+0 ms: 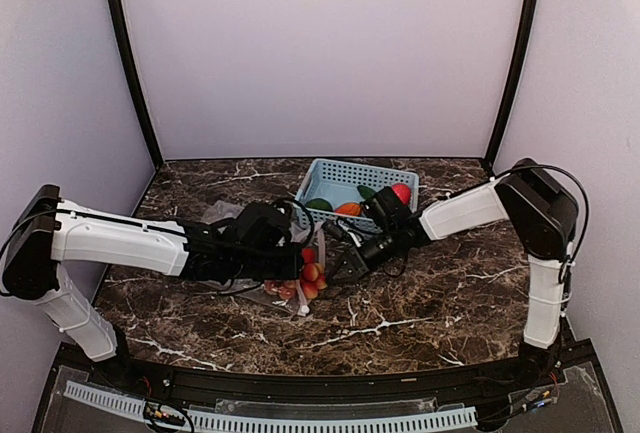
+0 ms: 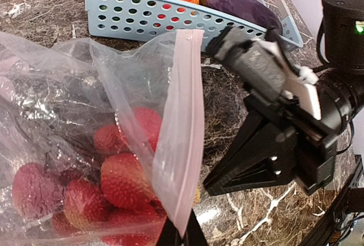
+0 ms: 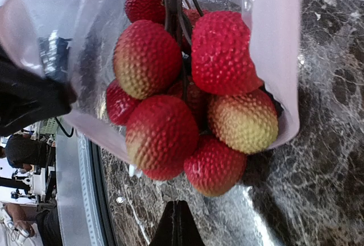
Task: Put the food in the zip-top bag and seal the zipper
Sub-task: Adjust the fake fruit in the zipper food storage bag, then pick up the fake vegetable from the bin, then place the fake vegetable in the zipper food storage bag.
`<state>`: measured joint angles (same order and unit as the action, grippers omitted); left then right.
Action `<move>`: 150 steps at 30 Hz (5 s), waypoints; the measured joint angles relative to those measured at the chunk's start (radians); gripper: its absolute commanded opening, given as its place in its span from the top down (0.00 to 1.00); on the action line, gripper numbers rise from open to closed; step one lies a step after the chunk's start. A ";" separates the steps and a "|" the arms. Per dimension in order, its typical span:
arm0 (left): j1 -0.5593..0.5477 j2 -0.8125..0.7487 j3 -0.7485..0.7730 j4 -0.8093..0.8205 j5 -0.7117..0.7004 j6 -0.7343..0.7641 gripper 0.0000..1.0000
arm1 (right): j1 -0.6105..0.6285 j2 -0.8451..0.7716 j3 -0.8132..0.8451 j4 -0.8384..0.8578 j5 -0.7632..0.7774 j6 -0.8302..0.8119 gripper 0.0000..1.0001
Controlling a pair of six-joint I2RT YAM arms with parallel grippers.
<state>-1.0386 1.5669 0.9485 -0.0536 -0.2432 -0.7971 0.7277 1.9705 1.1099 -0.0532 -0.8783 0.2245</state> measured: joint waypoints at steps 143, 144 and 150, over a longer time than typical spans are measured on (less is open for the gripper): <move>0.206 0.007 0.447 -0.355 0.252 0.357 0.99 | -0.134 -0.014 0.626 -1.088 -0.130 -0.562 0.63; 0.206 0.007 0.441 -0.343 0.270 0.358 0.99 | -0.130 -0.004 0.631 -1.094 -0.126 -0.552 0.62; 0.207 0.007 0.414 -0.295 0.369 0.358 0.99 | -0.119 0.079 0.748 -1.097 -0.094 -0.477 0.59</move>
<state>-0.8318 1.5742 1.3628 -0.3489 0.1253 -0.4389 0.6090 2.0499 1.8580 -1.1500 -0.9722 -0.2523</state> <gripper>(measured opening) 0.008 0.555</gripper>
